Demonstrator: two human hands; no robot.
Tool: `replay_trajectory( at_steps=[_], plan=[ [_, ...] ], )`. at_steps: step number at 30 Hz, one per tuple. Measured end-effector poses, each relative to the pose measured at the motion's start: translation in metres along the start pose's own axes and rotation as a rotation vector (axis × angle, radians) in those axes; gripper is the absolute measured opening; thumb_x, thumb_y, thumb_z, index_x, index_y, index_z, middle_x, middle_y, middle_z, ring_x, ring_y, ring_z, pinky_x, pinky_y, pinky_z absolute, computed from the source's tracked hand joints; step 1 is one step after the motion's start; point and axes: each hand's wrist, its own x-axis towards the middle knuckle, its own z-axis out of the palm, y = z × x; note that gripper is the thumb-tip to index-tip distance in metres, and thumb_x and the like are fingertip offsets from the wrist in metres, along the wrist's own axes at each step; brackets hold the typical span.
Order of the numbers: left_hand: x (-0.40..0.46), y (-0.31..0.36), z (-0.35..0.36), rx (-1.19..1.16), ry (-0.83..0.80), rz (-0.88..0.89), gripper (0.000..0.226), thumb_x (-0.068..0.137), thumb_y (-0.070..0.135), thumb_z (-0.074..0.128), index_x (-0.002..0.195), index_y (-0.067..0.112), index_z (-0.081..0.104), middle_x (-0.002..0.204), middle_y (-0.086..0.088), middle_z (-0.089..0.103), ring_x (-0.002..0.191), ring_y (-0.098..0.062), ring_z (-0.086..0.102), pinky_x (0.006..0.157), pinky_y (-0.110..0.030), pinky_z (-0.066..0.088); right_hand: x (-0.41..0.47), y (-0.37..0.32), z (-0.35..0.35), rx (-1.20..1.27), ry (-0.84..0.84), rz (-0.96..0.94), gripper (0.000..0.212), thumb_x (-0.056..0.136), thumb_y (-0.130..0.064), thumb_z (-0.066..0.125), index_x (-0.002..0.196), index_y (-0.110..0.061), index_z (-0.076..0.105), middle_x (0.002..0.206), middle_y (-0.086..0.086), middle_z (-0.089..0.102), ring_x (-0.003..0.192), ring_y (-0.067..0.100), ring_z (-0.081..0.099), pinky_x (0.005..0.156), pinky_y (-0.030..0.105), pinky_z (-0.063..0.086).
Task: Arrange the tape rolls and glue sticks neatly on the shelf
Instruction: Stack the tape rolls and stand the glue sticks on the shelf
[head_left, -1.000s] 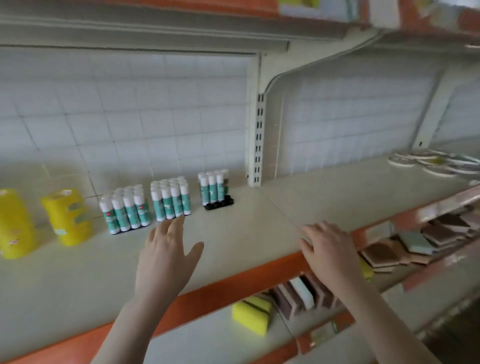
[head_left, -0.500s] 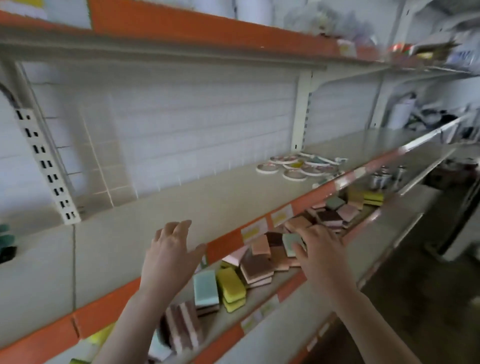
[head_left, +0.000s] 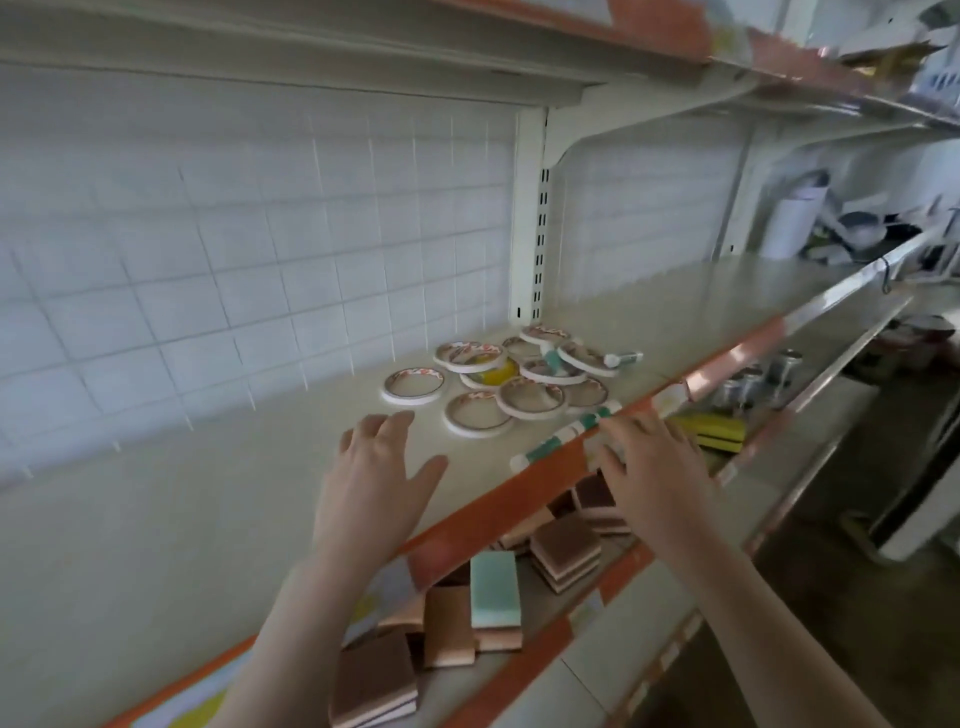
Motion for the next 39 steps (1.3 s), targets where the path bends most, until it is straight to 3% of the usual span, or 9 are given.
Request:
replay_trajectory(
  at_steps=[5,10,17,22,25,30,34,39],
  plan=[
    [0.043,0.04,0.042,0.073,0.058,-0.067,0.056,0.088,0.041,0.057,0.138,0.021,0.042,0.138,-0.003,0.044,0.127,-0.023,0.037,0.099,-0.032,0.033,0.078,0.059,0.032,0.035,-0.018,-0.109,0.024,0.091,-0.025,0.055,0.111,-0.014,0.063,0.102,0.005,0.063,0.095,0.024,0.058,0.08,0.036,0.045],
    [0.071,0.076,0.086,0.139,0.181,-0.263,0.055,0.087,0.038,0.058,0.136,0.018,0.045,0.138,-0.006,0.045,0.125,-0.027,0.039,0.098,-0.033,0.032,0.15,0.119,0.073,0.146,-0.012,-0.297,0.017,0.084,-0.013,0.063,0.099,-0.007,0.068,0.087,0.012,0.066,0.08,0.034,0.06,0.068,0.039,0.048],
    [0.1,0.13,0.121,0.178,0.254,-0.445,0.056,0.087,0.038,0.059,0.137,0.019,0.044,0.139,-0.006,0.045,0.127,-0.026,0.036,0.1,-0.033,0.03,0.217,0.167,0.096,0.198,-0.295,-0.499,0.029,0.092,-0.016,0.052,0.119,-0.015,0.061,0.107,0.009,0.064,0.099,0.031,0.057,0.082,0.041,0.047],
    [0.118,0.153,0.132,0.208,0.221,-0.458,0.054,0.089,0.04,0.056,0.139,0.022,0.042,0.141,-0.001,0.041,0.13,-0.022,0.034,0.1,-0.032,0.031,0.233,0.182,0.101,0.295,-0.434,-0.582,0.036,0.092,-0.014,0.052,0.127,-0.017,0.056,0.115,0.002,0.061,0.105,0.021,0.054,0.088,0.033,0.045],
    [0.133,0.158,0.139,0.217,0.196,-0.437,0.048,0.091,0.038,0.054,0.136,0.023,0.046,0.14,0.0,0.043,0.128,-0.021,0.037,0.098,-0.031,0.032,0.24,0.191,0.105,0.303,-0.473,-0.581,0.04,0.089,-0.01,0.055,0.128,-0.018,0.056,0.114,0.001,0.061,0.103,0.019,0.054,0.083,0.029,0.043],
    [0.161,0.153,0.144,0.231,0.108,-0.385,0.044,0.093,0.03,0.052,0.136,0.022,0.046,0.138,-0.001,0.046,0.127,-0.022,0.039,0.1,-0.031,0.032,0.247,0.197,0.109,0.365,-0.506,-0.592,0.034,0.087,-0.011,0.06,0.12,-0.019,0.062,0.099,-0.001,0.063,0.09,0.016,0.054,0.069,0.024,0.035],
    [0.179,0.151,0.143,0.256,0.053,-0.348,0.04,0.093,0.026,0.049,0.133,0.02,0.049,0.136,0.0,0.049,0.125,-0.019,0.043,0.096,-0.03,0.035,0.251,0.201,0.113,0.45,-0.528,-0.604,0.03,0.084,-0.014,0.066,0.114,-0.021,0.066,0.092,-0.007,0.062,0.084,0.011,0.053,0.066,0.023,0.037],
    [0.201,0.149,0.151,0.226,-0.047,-0.316,0.035,0.093,0.019,0.048,0.126,0.02,0.056,0.125,-0.002,0.059,0.114,-0.019,0.053,0.092,-0.031,0.043,0.253,0.207,0.118,0.642,-0.504,-0.531,0.03,0.081,-0.013,0.07,0.11,-0.02,0.067,0.096,-0.011,0.063,0.085,0.003,0.055,0.069,0.008,0.037]
  ],
)
